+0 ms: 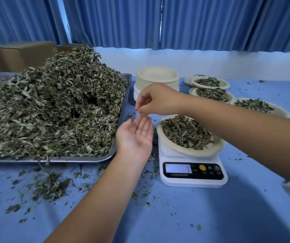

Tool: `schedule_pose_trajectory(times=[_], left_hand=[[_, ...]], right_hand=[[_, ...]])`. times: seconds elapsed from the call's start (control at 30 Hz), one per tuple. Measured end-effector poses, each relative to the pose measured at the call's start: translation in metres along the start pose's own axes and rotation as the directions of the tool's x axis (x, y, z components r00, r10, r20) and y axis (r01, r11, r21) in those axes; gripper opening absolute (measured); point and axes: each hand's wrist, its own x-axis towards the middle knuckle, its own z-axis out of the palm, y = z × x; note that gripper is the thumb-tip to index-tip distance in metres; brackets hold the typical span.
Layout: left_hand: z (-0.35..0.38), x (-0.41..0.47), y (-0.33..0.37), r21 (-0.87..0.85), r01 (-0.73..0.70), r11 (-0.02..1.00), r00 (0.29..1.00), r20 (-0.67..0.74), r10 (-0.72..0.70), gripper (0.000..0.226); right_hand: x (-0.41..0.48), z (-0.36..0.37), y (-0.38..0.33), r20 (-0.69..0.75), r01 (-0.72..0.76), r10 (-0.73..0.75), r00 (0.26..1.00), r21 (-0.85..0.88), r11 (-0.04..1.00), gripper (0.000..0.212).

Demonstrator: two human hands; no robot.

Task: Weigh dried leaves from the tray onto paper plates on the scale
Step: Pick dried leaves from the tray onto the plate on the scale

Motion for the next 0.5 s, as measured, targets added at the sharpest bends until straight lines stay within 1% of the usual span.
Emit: schedule_pose_trajectory(times=[0.1,0.17,0.23,0.33,0.4,0.47,0.5], left_hand=[[0.001,-0.001,-0.006,0.082,-0.007,0.997,0.999,0.049,0.003,0.037],[0.001,0.001,-0.011,0.192,-0.057,0.980,0.997,0.068,0.044,0.035],[0.001,0.004,-0.014,0.312,-0.117,0.943,0.993,0.065,0.102,0.034],[-0.002,0.006,-0.013,0.449,-0.158,0.880,0.987,0.058,0.148,0.026],[-0.004,0.005,-0.014,0.564,-0.182,0.806,0.982,0.056,0.183,0.023],[-0.005,0.005,-0.017,0.728,-0.208,0.654,0.968,0.055,0.246,0.021],[-0.005,0.005,-0.018,0.780,-0.217,0.586,0.960,0.060,0.274,0.021]], right_hand=[[-0.022,-0.016,0.016,-0.042,-0.048,0.048,0.998,0.019,0.999,0.012],[-0.036,-0.024,0.027,-0.067,-0.083,0.085,0.994,0.026,0.996,0.012],[-0.052,-0.032,0.039,-0.091,-0.129,0.132,0.987,0.040,0.991,0.011],[-0.076,-0.043,0.060,-0.135,-0.203,0.208,0.969,0.048,0.978,0.009],[-0.087,-0.048,0.074,-0.178,-0.270,0.268,0.947,0.014,0.963,0.010],[-0.096,-0.052,0.087,-0.219,-0.342,0.331,0.918,-0.015,0.940,0.010],[-0.098,-0.053,0.092,-0.230,-0.379,0.364,0.902,-0.019,0.925,0.010]])
